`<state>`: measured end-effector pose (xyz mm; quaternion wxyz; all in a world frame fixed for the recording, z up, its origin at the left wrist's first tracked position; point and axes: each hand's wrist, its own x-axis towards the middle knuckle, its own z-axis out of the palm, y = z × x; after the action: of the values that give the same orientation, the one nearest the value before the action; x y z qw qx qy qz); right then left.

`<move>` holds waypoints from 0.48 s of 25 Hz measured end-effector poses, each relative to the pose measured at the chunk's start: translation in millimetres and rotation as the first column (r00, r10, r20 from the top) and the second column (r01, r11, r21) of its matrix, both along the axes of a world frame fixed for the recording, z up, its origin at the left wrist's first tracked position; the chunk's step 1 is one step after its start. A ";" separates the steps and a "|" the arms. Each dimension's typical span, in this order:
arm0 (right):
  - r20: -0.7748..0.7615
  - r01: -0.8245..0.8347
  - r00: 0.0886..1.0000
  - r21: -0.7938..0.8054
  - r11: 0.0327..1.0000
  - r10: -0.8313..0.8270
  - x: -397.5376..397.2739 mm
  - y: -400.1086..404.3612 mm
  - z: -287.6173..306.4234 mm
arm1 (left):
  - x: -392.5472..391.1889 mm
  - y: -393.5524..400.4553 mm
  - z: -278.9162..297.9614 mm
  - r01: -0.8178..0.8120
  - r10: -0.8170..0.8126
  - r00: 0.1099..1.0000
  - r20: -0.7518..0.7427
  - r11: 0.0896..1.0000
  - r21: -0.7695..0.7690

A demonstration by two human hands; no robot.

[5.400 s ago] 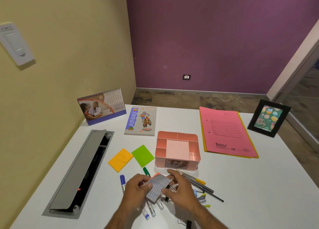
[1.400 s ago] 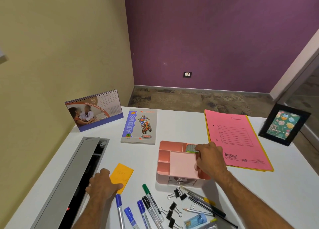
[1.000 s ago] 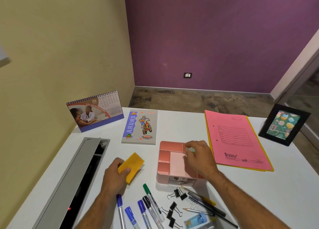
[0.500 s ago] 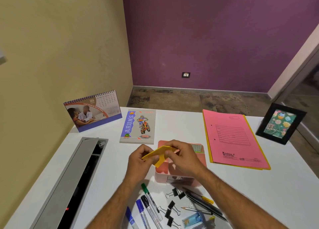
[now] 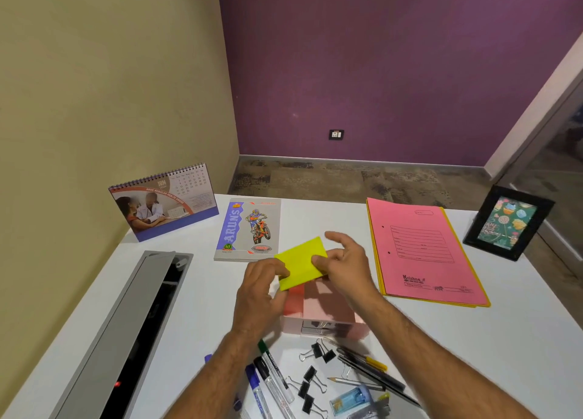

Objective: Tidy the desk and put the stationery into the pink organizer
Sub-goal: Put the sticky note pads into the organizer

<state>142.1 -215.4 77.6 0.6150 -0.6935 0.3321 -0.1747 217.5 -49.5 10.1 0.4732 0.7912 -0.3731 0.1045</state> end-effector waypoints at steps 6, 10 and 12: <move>-0.072 -0.079 0.996 -0.603 0.794 0.045 -18.9 -60.2 9.4 | 28.5 56.2 -26.0 -0.188 0.241 0.930 -0.278 0.961 0.205; -0.194 -0.182 0.980 -0.761 0.622 0.049 -33.5 -80.6 -1.0 | 38.1 109.8 -70.8 -0.163 0.391 0.877 -0.281 0.791 0.589; -0.251 -0.236 0.966 -0.767 0.597 0.059 -36.0 -83.0 -11.7 | 36.5 126.3 -92.2 -0.061 0.387 0.885 -0.259 0.648 0.759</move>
<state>106.2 -298.4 66.0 0.2212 -0.9322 0.2221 -0.1811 254.1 76.8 -82.2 0.1648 0.9577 -0.1755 -0.1579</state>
